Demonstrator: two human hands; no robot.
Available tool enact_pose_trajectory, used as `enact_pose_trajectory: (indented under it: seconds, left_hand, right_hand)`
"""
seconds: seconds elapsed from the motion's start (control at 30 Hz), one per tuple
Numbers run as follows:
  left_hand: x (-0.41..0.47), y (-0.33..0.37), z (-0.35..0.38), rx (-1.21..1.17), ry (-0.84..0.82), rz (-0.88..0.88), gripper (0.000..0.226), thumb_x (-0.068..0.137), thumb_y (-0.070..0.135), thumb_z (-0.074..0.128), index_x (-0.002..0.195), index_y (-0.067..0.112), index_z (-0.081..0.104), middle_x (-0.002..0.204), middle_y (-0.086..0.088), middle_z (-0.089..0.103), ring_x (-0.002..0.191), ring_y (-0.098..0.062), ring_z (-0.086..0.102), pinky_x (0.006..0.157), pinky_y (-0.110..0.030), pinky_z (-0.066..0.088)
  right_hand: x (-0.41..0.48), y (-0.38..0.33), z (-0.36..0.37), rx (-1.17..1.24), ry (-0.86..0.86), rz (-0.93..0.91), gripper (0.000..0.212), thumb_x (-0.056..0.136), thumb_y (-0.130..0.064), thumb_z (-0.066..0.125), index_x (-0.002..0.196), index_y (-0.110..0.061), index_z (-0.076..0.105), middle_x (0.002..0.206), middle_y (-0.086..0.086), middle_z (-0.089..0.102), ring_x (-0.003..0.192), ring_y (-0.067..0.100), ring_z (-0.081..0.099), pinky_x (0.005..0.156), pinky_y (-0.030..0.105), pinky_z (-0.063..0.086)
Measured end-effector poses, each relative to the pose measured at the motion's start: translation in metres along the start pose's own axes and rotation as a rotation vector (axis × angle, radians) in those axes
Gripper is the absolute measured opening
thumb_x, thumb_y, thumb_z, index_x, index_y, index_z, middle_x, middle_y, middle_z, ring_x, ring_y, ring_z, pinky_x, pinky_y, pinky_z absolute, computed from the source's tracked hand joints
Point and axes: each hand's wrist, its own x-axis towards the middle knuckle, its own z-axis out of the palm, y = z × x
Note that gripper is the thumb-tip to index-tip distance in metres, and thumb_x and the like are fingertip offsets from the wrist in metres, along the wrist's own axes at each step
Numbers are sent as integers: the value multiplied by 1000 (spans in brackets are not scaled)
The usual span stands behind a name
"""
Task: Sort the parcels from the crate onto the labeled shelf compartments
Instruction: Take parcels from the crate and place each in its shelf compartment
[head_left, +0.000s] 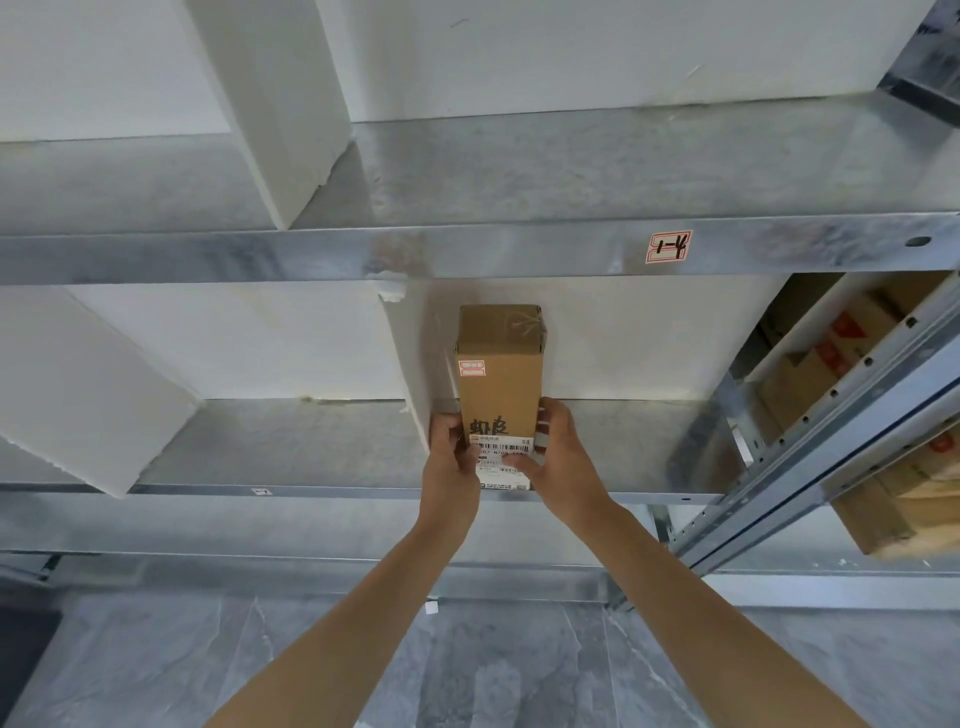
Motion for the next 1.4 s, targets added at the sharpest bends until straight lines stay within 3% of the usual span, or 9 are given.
enact_pose_trajectory:
  seconds: [0.17, 0.3, 0.43, 0.6, 0.73, 0.8, 0.9, 1.17, 1.4]
  left_hand:
    - [-5, 5, -4, 61, -29, 16, 37, 101, 2, 42, 133, 21, 41, 114, 9, 64, 96, -3, 63, 71, -8, 50]
    - [-8, 8, -9, 142, -66, 14, 42, 103, 10, 41, 143, 20, 41, 122, 2, 63, 101, -20, 63, 83, -33, 55]
    - [-9, 15, -12, 181, -107, 25, 42, 104, 17, 43, 145, 18, 39, 133, -2, 61, 118, -22, 61, 98, -37, 53]
    - [-27, 13, -21, 236, -144, 79, 38, 105, 24, 39, 142, 19, 37, 140, -3, 57, 123, -25, 58, 97, -32, 52]
    - [-47, -4, -52, 231, -263, 109, 39, 103, 13, 42, 142, 16, 44, 141, -2, 55, 128, -18, 54, 99, -13, 41]
    - [-52, -21, -82, 301, -367, 65, 39, 103, 17, 45, 142, 14, 45, 143, -3, 53, 133, -19, 49, 108, -21, 38]
    - [-54, -49, -155, 484, -408, 71, 42, 103, 25, 47, 144, 14, 45, 146, -2, 50, 135, -17, 46, 112, -25, 33]
    - [-69, -78, -417, 863, -68, -14, 55, 104, 37, 41, 151, 10, 33, 157, -5, 35, 143, -20, 34, 115, -25, 20]
    - [-132, -79, -617, 959, 210, -128, 53, 102, 35, 46, 147, 7, 37, 149, -10, 43, 134, -27, 42, 108, -34, 34]
  right_hand:
    - [-3, -4, 4, -38, 14, -21, 71, 88, -14, 73, 143, -16, 28, 138, 5, 44, 119, 13, 54, 97, 35, 54]
    - [-4, -6, 8, -48, 11, -21, 70, 90, -9, 69, 146, -16, 26, 139, 6, 40, 117, 10, 51, 99, 36, 53]
    - [-8, -7, 12, -35, 16, 15, 71, 90, -18, 69, 146, -29, 27, 140, 1, 44, 122, 14, 49, 102, 42, 50]
    - [-46, 2, 27, -192, -7, 309, 106, 87, -26, 74, 158, -15, -4, 162, 9, 14, 150, 30, 8, 120, 47, 16]
    - [-81, 3, 52, -319, -111, 494, 84, 89, -23, 67, 153, -8, 15, 155, 16, 24, 143, 33, 22, 115, 38, 22]
    - [-87, -11, 69, -322, -213, 516, 65, 94, -21, 59, 150, -10, 27, 150, 14, 37, 138, 28, 36, 104, 32, 33]
    - [-88, -49, 108, -353, -321, 414, 53, 99, -19, 51, 149, -13, 35, 149, 10, 46, 134, 23, 46, 96, 24, 36]
    - [-68, -223, 296, -563, -555, -215, 48, 102, -26, 49, 148, -14, 41, 150, 6, 43, 137, 22, 41, 114, 31, 32]
    - [-97, -378, 485, -612, -680, -701, 49, 102, -32, 48, 148, -17, 40, 152, 5, 41, 138, 22, 41, 111, 35, 36]
